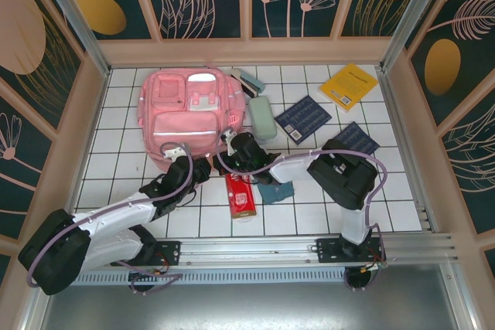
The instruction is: Pack books, pencil case, and school supplies into a backpack
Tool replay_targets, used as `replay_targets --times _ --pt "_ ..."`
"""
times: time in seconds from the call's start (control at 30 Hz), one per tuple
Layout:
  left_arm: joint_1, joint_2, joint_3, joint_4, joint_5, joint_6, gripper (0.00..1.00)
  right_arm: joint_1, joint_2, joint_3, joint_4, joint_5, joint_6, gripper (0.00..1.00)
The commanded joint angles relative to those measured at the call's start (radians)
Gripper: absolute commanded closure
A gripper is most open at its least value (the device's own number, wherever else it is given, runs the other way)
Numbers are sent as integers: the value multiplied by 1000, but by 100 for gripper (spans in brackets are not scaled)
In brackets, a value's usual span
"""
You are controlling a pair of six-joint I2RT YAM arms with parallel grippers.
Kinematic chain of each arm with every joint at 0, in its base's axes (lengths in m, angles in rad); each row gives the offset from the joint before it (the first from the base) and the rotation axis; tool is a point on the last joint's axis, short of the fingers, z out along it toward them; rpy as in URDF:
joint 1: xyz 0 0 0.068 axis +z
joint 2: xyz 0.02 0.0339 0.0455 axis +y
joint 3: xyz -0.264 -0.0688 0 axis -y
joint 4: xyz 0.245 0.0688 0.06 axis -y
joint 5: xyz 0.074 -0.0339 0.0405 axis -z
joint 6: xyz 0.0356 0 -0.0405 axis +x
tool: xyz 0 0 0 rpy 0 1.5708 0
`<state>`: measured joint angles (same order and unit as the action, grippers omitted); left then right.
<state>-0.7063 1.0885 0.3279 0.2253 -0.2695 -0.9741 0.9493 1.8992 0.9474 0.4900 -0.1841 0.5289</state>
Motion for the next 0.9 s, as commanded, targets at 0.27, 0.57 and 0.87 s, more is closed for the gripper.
replay_targets --times 0.27,0.57,0.87 --pt "8 -6 -22 49 16 -2 69 2 33 7 77 -116 -2 100" --pt "10 46 0 80 45 13 65 -52 -8 -78 169 -166 79 100" --pt "10 83 35 62 71 39 65 -130 -167 -163 86 -11 60 100"
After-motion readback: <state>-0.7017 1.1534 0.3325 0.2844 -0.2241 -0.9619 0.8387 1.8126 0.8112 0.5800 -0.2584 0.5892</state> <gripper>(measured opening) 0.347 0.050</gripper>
